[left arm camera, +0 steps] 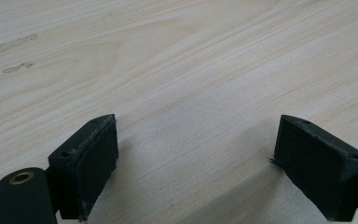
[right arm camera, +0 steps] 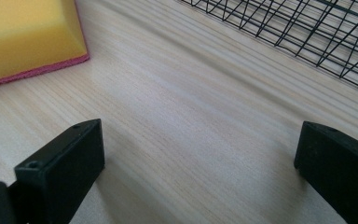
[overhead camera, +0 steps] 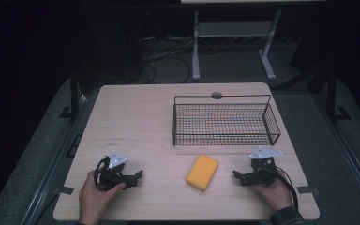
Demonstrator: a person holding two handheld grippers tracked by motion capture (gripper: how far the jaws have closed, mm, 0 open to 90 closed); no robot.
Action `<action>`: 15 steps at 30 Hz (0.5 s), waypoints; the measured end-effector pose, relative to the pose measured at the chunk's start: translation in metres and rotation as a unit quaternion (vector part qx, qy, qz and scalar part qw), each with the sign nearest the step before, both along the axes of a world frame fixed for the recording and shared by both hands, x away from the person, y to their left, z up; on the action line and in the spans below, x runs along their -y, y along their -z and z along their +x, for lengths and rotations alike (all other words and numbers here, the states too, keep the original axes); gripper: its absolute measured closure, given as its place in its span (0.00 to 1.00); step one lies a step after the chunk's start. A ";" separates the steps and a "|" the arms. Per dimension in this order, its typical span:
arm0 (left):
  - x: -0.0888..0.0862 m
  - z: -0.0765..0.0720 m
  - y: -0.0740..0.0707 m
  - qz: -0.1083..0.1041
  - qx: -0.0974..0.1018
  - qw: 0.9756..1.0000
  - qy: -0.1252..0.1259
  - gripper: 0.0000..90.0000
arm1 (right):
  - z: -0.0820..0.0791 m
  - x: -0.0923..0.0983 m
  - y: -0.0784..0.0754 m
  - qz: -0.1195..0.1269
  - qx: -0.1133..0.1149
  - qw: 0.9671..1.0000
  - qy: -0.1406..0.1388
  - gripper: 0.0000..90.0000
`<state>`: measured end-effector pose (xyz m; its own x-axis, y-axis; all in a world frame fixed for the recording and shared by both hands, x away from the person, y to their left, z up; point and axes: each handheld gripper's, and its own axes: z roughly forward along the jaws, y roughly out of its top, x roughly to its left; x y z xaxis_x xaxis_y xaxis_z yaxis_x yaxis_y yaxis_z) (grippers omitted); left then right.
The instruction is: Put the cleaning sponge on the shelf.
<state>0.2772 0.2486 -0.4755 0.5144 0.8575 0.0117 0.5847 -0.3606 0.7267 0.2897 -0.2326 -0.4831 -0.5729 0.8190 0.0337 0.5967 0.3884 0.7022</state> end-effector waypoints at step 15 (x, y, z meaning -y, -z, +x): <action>0.000 0.000 0.000 0.002 -0.001 1.000 0.002 0.14 | 0.000 0.002 -0.016 0.000 -0.022 1.000 -0.020 0.38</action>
<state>0.2773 0.2490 -0.4753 0.5174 0.8556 0.0143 0.5845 -0.3656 0.7244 0.2895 -0.2343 -0.4666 -0.6025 0.7958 0.0600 0.6113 0.4118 0.6758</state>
